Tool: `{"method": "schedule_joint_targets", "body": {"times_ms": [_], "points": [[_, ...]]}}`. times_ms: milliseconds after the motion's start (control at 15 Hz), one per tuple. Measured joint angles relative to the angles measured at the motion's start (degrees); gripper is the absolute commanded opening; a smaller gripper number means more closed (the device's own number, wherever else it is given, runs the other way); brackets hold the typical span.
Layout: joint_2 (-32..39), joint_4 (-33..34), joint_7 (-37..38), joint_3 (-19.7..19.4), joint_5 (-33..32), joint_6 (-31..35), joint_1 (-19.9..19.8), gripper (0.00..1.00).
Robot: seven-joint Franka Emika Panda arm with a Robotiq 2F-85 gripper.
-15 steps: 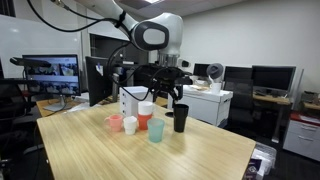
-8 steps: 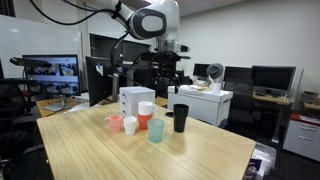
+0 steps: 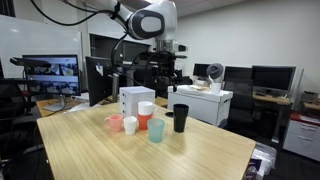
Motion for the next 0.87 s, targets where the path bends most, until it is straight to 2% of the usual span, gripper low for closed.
{"method": "schedule_joint_targets", "body": {"times_ms": [867], "points": [[-0.23,0.00,0.63,-0.10,-0.04,0.00,0.33,1.00]]}}
